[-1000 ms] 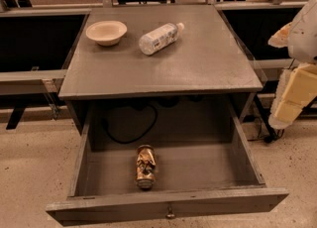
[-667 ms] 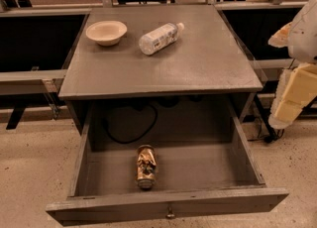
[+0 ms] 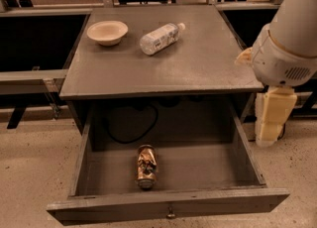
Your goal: Pick orange can from top drawer and place on counter
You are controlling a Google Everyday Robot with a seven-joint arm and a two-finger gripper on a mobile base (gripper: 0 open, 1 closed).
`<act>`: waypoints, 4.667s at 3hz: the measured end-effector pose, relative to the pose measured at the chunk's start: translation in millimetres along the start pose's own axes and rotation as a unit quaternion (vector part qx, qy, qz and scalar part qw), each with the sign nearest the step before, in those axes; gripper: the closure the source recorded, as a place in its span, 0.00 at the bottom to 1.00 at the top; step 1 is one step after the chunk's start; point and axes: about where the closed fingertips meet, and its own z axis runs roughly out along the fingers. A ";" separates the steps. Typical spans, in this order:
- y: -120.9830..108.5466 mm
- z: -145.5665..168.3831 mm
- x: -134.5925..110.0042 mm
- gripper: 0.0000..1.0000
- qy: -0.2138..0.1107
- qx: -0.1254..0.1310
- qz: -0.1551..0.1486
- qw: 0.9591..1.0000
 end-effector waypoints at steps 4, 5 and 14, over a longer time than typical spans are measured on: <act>31.4 69.5 -61.7 0.00 0.053 -0.038 -0.307 0.949; 38.2 76.6 -61.9 0.00 0.055 -0.046 -0.342 0.937; -0.7 292.6 -166.5 0.00 0.008 -0.060 -0.711 0.701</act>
Offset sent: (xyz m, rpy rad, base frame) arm -0.0035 0.0113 -0.0169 -0.0415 0.0477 0.2000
